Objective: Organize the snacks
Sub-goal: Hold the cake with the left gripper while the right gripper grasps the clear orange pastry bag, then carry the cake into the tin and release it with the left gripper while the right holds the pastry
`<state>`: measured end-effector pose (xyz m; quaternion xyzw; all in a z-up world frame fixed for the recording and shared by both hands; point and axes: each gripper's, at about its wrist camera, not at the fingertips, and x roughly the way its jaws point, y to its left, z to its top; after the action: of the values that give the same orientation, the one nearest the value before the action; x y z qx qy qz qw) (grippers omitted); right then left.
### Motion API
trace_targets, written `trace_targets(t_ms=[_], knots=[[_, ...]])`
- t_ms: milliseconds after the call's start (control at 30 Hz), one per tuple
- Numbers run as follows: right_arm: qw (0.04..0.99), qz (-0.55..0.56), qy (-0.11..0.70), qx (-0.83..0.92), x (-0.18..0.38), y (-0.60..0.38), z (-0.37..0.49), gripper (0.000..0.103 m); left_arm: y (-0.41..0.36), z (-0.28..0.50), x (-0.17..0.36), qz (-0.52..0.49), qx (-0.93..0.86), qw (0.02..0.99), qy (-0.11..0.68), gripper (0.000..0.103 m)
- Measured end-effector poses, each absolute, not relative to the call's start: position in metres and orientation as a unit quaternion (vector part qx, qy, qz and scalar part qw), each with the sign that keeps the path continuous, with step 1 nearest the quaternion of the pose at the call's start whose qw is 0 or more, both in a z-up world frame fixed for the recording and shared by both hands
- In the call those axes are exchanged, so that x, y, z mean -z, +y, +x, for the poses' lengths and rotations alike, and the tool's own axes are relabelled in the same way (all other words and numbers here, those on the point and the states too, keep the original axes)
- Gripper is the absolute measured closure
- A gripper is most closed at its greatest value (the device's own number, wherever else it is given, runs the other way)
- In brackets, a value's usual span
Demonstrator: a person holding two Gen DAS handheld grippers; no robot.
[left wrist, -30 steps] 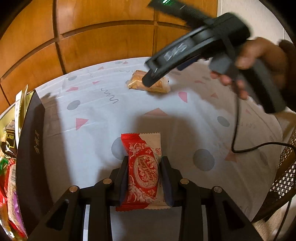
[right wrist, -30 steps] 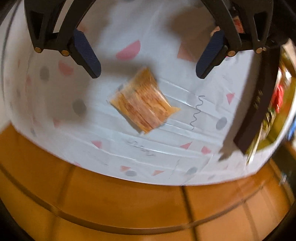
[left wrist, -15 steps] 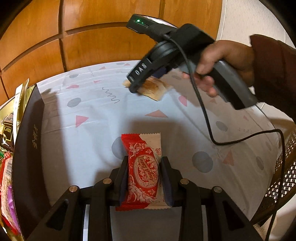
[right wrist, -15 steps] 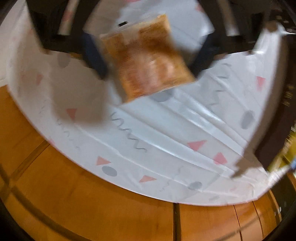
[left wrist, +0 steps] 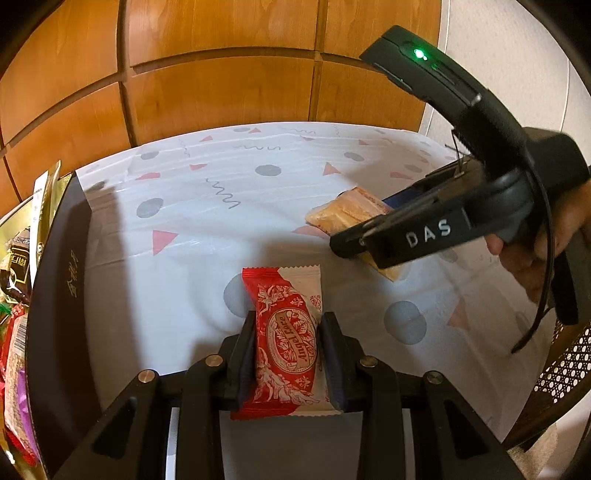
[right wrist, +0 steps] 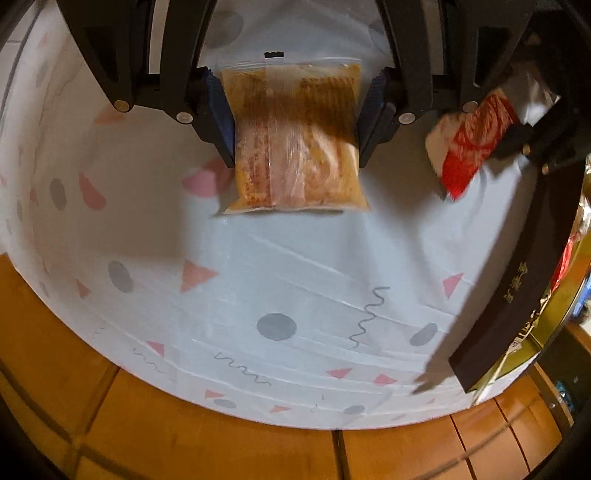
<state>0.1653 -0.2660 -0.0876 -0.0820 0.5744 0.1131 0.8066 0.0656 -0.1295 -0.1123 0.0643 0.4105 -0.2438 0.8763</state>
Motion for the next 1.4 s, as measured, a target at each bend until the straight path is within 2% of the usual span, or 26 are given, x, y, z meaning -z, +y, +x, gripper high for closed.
trace_targets(t_ms=[267,467,900,1400], knots=[[0.823,-0.108,0.544,-0.120,0.085,-0.263,0.136,0.040,-0.127,0.063,0.101,0.060,0.234,0.868,0.433,0.071],[0.830,-0.131,0.528,-0.123,0.090,-0.258,0.140,0.039,-0.110,0.045,0.069,0.039,0.244,0.877,0.413,0.071],[0.831,-0.149,0.523,-0.117,0.093,-0.250,0.142,0.041,-0.006,0.050,0.001,-0.043,0.074,0.921,0.381,0.071],[0.838,-0.170,0.504,-0.122,0.093,-0.249,0.138,0.042,0.070,0.042,0.004,-0.050,-0.031,0.922,0.383,0.071]])
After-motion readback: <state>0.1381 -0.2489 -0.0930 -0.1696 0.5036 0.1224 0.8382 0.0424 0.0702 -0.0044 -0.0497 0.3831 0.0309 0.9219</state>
